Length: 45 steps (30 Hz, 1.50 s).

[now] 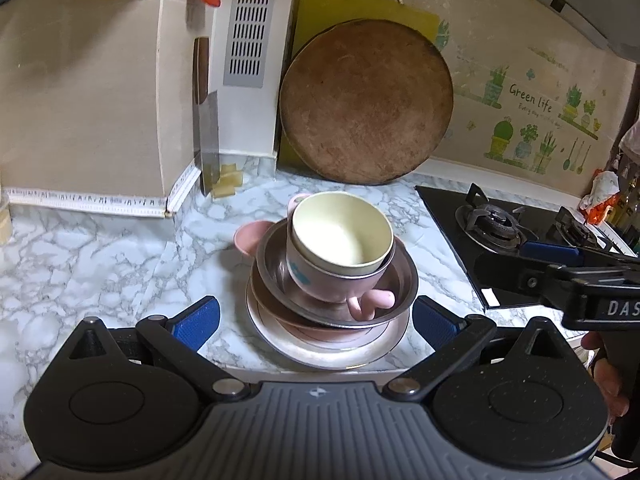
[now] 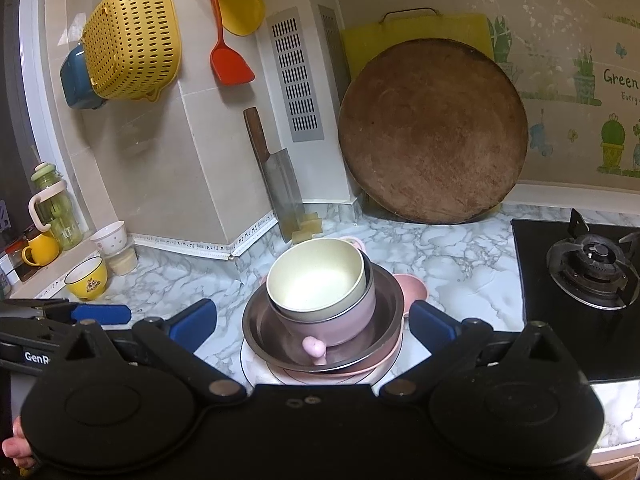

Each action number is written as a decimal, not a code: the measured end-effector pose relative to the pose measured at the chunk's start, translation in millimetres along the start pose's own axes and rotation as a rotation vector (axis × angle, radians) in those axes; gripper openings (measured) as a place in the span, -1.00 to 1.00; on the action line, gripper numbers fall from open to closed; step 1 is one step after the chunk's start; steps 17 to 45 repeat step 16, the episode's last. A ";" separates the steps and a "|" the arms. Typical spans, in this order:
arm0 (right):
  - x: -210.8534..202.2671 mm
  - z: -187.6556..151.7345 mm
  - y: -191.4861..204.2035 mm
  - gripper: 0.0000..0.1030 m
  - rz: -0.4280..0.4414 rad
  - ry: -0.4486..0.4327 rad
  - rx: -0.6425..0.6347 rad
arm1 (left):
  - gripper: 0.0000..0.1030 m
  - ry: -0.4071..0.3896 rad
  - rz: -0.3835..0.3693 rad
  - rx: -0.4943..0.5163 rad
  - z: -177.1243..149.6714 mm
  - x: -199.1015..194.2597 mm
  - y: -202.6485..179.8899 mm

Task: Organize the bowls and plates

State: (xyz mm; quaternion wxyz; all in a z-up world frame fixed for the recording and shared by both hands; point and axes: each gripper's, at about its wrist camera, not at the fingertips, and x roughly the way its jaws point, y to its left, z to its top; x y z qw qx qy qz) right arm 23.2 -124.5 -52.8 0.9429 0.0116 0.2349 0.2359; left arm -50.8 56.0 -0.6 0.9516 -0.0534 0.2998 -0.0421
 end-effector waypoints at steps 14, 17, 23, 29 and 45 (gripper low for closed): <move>6.2 2.9 -4.0 1.00 -0.004 0.006 0.010 | 1.00 -0.004 0.004 0.012 3.9 5.8 -0.7; 7.7 3.8 -5.4 1.00 -0.003 0.007 0.011 | 1.00 -0.006 0.003 0.013 4.8 7.4 -0.5; 7.7 3.8 -5.4 1.00 -0.003 0.007 0.011 | 1.00 -0.006 0.003 0.013 4.8 7.4 -0.5; 7.7 3.8 -5.4 1.00 -0.003 0.007 0.011 | 1.00 -0.006 0.003 0.013 4.8 7.4 -0.5; 7.7 3.8 -5.4 1.00 -0.003 0.007 0.011 | 1.00 -0.006 0.003 0.013 4.8 7.4 -0.5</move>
